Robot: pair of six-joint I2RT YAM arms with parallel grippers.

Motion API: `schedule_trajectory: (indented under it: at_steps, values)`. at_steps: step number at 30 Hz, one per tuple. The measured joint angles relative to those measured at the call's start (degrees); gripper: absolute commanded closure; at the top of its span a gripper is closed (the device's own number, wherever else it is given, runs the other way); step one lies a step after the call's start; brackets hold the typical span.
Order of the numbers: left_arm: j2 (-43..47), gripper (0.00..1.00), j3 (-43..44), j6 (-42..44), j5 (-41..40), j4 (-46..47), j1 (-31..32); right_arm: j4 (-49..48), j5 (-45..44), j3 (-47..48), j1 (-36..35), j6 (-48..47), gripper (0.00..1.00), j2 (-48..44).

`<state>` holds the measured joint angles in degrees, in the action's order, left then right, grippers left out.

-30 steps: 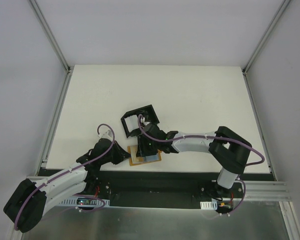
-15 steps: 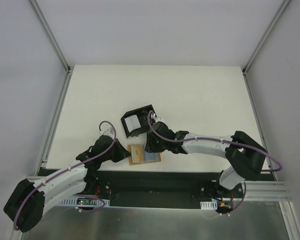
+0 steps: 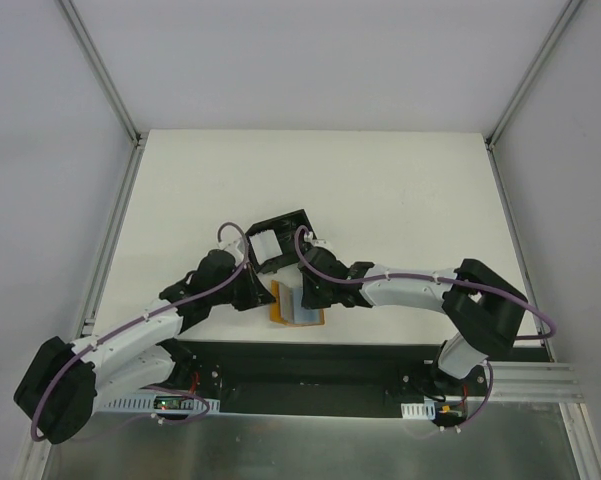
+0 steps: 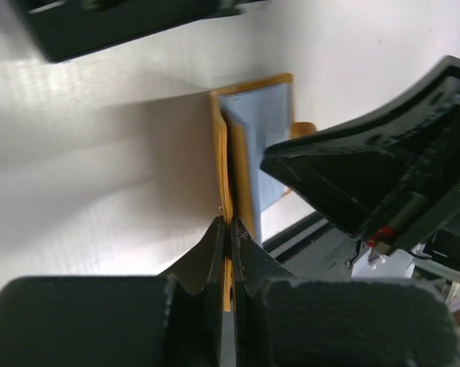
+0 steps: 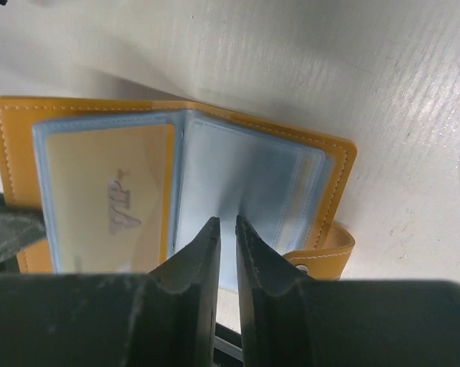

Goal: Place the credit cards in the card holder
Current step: Turn over the card slot in the card holder.

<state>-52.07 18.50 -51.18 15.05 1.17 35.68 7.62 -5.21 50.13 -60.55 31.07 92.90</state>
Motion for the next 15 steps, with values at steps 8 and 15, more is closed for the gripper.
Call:
schedule_trajectory:
  at_steps: [8, 15]
  values:
    - [-9.6, 1.0, 7.6, 2.0, 2.5, 1.7, 4.9, 0.1, -0.3, 0.0, 0.0, 0.2, 0.83, 0.0]
    - [-4.5, 1.0, 0.7, -1.0, -1.8, 2.0, 4.3, 3.8, -4.2, -0.4, 1.1, 0.0, 0.71, -4.5]
